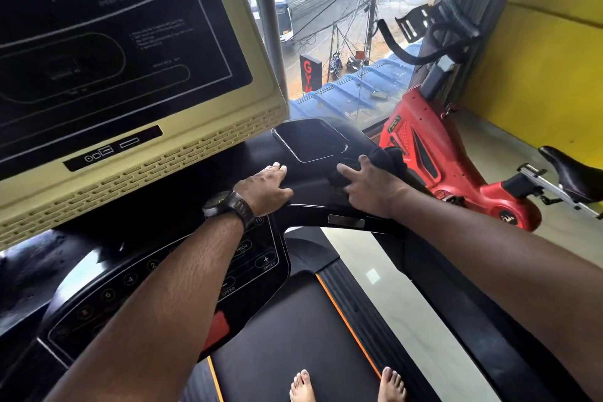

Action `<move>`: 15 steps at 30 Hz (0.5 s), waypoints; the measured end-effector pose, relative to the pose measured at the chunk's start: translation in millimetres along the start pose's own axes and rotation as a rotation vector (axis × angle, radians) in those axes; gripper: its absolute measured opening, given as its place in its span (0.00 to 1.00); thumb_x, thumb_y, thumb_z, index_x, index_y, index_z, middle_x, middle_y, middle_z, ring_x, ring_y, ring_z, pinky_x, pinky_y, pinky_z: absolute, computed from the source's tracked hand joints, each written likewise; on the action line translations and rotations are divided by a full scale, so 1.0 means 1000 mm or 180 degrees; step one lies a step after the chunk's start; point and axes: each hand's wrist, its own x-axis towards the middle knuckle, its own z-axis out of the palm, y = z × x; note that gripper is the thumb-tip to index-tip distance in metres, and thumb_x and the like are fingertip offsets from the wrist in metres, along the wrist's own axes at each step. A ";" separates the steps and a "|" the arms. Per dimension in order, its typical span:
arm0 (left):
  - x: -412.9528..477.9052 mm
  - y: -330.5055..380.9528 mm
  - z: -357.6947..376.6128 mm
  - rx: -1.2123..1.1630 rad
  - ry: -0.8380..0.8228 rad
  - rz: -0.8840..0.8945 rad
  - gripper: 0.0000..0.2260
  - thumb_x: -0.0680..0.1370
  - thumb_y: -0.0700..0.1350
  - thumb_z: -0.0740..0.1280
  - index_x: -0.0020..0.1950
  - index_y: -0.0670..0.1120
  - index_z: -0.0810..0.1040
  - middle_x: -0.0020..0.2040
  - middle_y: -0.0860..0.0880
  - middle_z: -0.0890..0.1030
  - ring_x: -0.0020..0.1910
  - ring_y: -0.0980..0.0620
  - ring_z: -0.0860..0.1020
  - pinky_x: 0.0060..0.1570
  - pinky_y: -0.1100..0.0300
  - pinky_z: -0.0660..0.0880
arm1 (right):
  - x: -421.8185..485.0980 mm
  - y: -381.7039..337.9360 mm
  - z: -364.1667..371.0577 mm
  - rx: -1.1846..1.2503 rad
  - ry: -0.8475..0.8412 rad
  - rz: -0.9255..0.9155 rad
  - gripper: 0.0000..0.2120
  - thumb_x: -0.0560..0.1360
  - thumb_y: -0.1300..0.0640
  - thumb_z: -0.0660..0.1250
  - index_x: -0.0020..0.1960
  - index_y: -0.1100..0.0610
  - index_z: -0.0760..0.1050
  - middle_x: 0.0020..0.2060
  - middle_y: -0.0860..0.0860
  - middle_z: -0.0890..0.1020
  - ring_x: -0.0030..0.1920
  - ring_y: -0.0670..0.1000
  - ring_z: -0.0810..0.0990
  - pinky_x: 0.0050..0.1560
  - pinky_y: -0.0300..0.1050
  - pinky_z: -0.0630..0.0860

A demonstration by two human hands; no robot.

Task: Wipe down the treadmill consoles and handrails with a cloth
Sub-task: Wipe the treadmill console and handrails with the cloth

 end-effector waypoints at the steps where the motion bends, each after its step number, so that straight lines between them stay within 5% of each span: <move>1: -0.001 -0.001 0.000 0.0020 0.0009 -0.0002 0.30 0.82 0.52 0.56 0.82 0.49 0.52 0.83 0.51 0.51 0.80 0.56 0.50 0.79 0.54 0.51 | -0.001 -0.001 -0.003 0.0064 -0.0071 0.0046 0.14 0.84 0.54 0.59 0.63 0.50 0.81 0.65 0.46 0.80 0.79 0.64 0.55 0.67 0.70 0.64; 6: -0.002 -0.002 0.003 0.0038 0.0034 -0.0014 0.30 0.81 0.53 0.57 0.82 0.49 0.54 0.82 0.51 0.52 0.80 0.56 0.51 0.78 0.53 0.53 | -0.017 0.001 -0.016 0.0779 -0.0110 0.0582 0.14 0.82 0.56 0.60 0.64 0.51 0.80 0.66 0.44 0.78 0.76 0.62 0.61 0.67 0.67 0.65; 11: -0.003 -0.002 0.003 0.0041 0.0049 0.0069 0.29 0.82 0.53 0.55 0.82 0.49 0.54 0.82 0.50 0.52 0.80 0.55 0.52 0.78 0.54 0.53 | -0.027 -0.017 -0.032 0.3635 0.0603 0.2230 0.20 0.76 0.46 0.63 0.68 0.41 0.77 0.76 0.40 0.68 0.73 0.61 0.67 0.71 0.60 0.68; 13: -0.003 -0.004 0.003 0.0025 0.0100 0.0048 0.28 0.82 0.53 0.52 0.81 0.48 0.57 0.82 0.49 0.54 0.80 0.53 0.54 0.78 0.54 0.54 | -0.012 -0.035 -0.056 0.4858 0.1104 0.2489 0.24 0.73 0.45 0.61 0.68 0.43 0.78 0.74 0.45 0.72 0.71 0.59 0.72 0.72 0.55 0.67; 15: -0.007 -0.006 0.003 0.0032 0.0128 0.0012 0.29 0.79 0.55 0.48 0.79 0.47 0.62 0.81 0.47 0.57 0.79 0.49 0.58 0.76 0.51 0.58 | 0.007 -0.064 -0.083 0.5049 0.1073 0.2453 0.24 0.75 0.43 0.60 0.69 0.42 0.75 0.75 0.44 0.72 0.72 0.58 0.70 0.72 0.57 0.66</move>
